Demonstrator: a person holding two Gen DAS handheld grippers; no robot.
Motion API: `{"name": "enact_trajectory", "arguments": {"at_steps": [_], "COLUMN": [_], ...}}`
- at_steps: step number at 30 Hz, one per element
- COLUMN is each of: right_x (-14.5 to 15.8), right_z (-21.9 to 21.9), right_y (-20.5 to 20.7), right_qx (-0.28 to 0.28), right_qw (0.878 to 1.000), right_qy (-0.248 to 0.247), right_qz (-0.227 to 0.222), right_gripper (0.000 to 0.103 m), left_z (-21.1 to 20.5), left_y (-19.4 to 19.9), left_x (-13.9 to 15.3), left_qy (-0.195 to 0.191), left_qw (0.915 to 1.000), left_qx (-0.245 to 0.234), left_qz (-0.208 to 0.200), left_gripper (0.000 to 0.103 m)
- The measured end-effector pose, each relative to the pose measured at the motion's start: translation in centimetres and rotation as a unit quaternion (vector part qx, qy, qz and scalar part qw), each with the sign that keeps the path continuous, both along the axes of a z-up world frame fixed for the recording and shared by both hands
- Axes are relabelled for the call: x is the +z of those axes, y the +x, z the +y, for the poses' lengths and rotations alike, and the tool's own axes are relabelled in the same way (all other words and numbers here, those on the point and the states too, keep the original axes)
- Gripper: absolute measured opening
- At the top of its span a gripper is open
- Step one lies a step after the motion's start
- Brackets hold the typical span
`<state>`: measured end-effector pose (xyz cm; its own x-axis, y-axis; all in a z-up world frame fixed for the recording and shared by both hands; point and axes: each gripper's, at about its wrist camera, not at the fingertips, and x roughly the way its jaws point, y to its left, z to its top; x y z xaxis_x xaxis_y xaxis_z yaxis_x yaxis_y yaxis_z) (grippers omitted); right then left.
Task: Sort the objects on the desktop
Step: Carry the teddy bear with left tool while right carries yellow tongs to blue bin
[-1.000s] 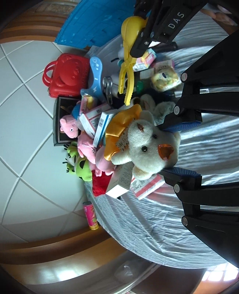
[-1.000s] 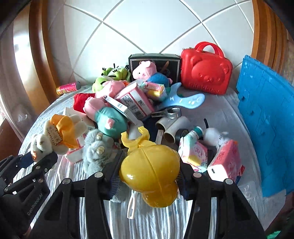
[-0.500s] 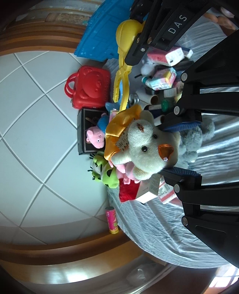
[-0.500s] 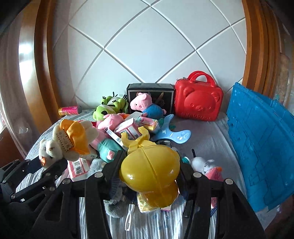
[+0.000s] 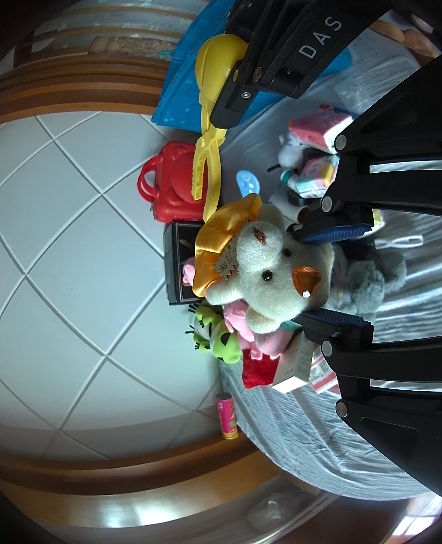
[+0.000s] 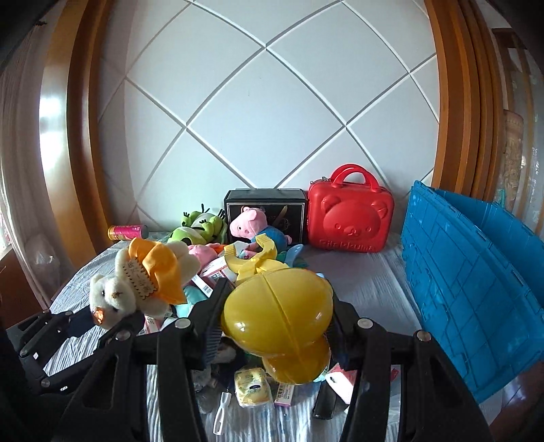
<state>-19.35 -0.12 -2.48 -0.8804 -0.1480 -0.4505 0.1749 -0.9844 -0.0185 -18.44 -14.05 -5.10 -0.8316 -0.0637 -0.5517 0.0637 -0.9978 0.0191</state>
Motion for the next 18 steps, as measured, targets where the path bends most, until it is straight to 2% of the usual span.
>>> {"name": "enact_trajectory", "arguments": {"at_steps": [8,13,18], "right_x": [1.0,1.8,2.7], "right_z": [6.4,9.9,12.6], "right_y": [0.8,1.9,3.2], "right_qx": [0.054,0.061,0.038], "right_qw": [0.998,0.998,0.999], "right_qy": [0.015,0.009,-0.008], "right_qz": [0.009,0.017,0.031], "right_gripper": [0.051,0.051,0.051], "left_z": [6.5,9.9,12.1], "left_y": [1.4,2.6,2.8], "left_x": [1.4,2.6,4.0], "left_qy": [0.024,0.019,0.007], "left_qw": [0.9977,0.9975,0.9986], "left_qx": [0.062,0.066,0.046], "left_qz": [0.012,0.015,0.023], "left_gripper": [0.034,0.034,0.034]}}
